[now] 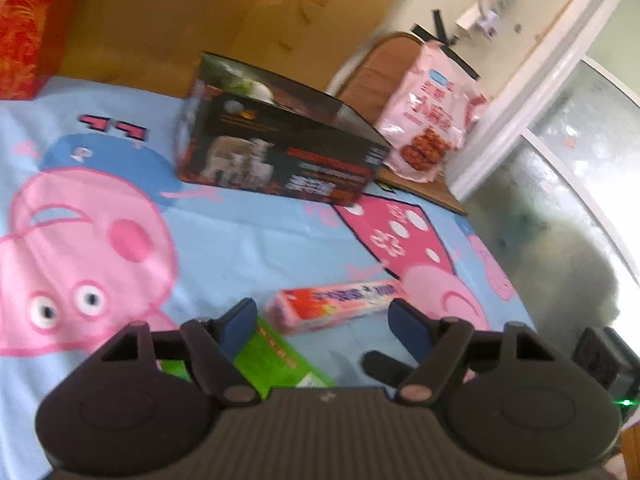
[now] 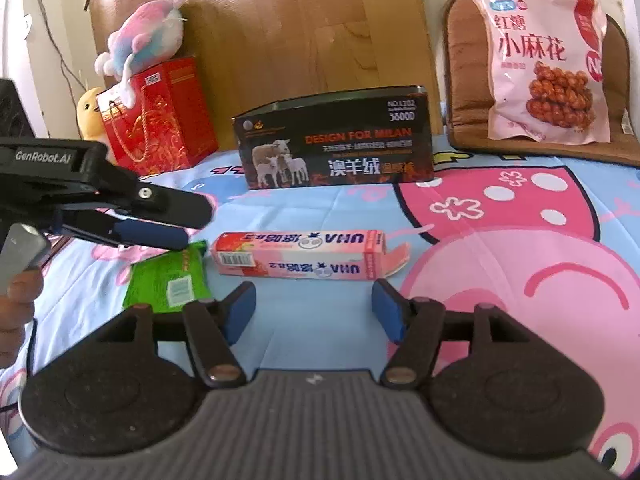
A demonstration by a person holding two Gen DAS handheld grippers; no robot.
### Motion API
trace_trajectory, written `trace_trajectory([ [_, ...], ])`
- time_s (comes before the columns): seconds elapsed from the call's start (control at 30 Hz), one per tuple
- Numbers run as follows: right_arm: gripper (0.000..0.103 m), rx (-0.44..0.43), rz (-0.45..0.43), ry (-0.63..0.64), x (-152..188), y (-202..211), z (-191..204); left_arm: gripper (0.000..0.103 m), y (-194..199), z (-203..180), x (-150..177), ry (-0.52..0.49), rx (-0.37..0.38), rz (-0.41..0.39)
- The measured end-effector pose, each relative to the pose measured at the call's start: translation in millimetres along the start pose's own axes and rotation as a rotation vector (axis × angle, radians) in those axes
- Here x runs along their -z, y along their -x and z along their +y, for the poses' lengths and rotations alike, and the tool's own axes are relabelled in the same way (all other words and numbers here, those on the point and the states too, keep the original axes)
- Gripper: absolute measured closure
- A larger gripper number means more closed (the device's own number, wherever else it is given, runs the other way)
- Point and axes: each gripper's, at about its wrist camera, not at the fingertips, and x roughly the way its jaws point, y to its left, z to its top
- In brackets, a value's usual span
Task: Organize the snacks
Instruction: 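Move the left gripper toward the pink UHA candy box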
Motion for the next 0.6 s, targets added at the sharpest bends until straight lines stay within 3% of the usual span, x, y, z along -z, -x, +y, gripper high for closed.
trace_trajectory([
  [0.27, 0.036, -0.02, -0.002, -0.002, 0, 1, -2, 0.03, -9, -13, 0, -0.014, 0.032, 0.02],
  [0.6, 0.036, -0.028, -0.004, -0.01, 0, 2, -2, 0.029, 17, 2, -6, 0.028, -0.023, -0.054],
])
